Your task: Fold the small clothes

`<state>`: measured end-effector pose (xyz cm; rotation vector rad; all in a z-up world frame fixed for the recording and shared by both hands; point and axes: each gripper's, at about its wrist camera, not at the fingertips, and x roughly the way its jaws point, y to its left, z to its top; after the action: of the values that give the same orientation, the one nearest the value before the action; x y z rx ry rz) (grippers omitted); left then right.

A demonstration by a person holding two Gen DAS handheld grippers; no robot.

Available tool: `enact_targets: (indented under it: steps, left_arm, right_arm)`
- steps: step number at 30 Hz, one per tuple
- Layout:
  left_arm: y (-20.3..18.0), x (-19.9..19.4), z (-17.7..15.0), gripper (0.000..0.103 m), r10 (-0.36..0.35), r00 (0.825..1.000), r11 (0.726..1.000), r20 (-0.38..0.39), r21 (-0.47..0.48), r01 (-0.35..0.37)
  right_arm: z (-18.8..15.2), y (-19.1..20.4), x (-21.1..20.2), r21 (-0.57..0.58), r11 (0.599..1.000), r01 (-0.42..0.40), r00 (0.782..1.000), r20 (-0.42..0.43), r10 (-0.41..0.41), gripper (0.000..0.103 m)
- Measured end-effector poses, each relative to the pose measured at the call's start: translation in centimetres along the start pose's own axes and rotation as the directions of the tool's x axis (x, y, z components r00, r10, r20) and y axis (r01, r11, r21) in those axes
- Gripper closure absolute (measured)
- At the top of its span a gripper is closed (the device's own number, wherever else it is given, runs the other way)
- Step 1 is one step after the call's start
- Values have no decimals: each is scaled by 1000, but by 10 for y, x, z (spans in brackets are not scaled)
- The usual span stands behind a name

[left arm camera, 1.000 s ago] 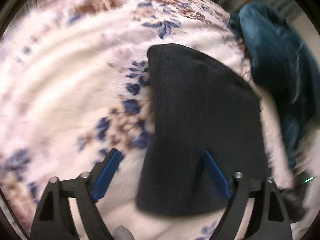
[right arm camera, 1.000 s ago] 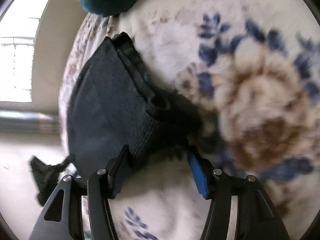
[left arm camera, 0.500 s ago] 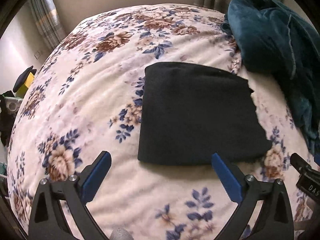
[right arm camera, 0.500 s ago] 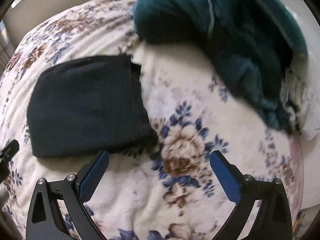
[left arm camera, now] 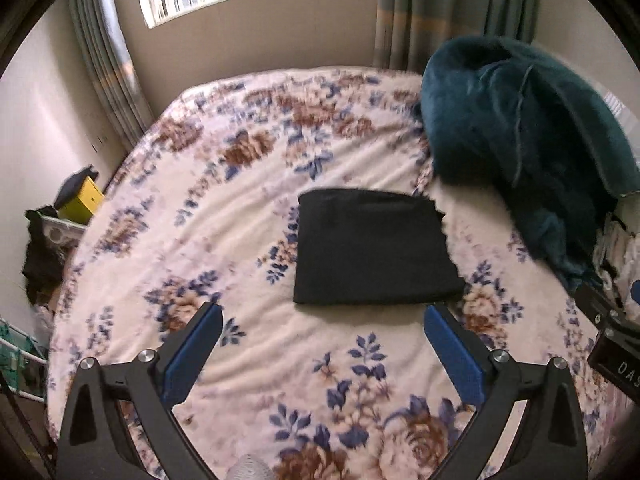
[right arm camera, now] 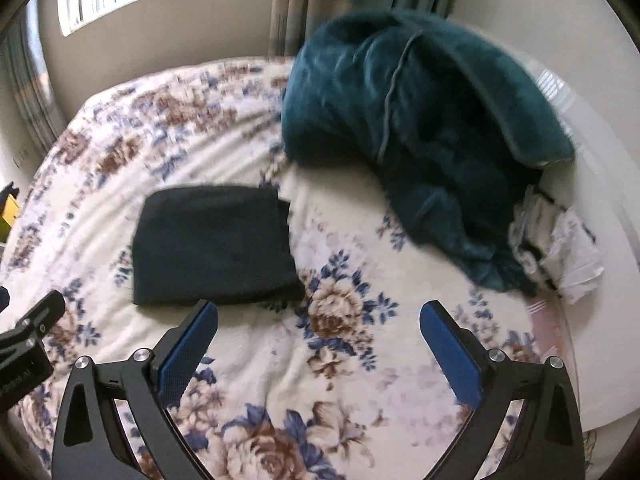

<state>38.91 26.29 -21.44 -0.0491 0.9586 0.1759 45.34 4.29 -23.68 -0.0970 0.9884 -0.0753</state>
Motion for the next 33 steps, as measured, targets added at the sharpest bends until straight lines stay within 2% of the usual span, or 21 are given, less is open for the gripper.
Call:
enact_targets:
  steps: [10, 14, 19, 26, 33]
  left_arm:
    - [-6, -185, -14, 0, -5, 994, 1000, 109, -20, 7]
    - [-8, -241, -21, 0, 2, 988, 1000, 156, -30, 3]
    - [-13, -297, -33, 0, -4, 979, 1000, 202, -28, 10]
    - [-15, -329, -44, 0, -5, 972, 999, 236, -31, 13]
    - [-20, -340, -52, 0, -1, 971, 999, 241, -40, 11]
  right_arm:
    - [-17, -53, -207, 3, 999, -43, 989, 144, 42, 1]
    - [-32, -76, -287, 2, 998, -60, 977, 207, 58, 1]
    - [-47, -100, -358, 2, 996, -85, 961, 266, 82, 1]
    - [-70, -118, -418, -15, 993, -115, 948, 297, 115, 1]
    - [-80, -125, -434, -24, 994, -110, 944, 310, 112, 1]
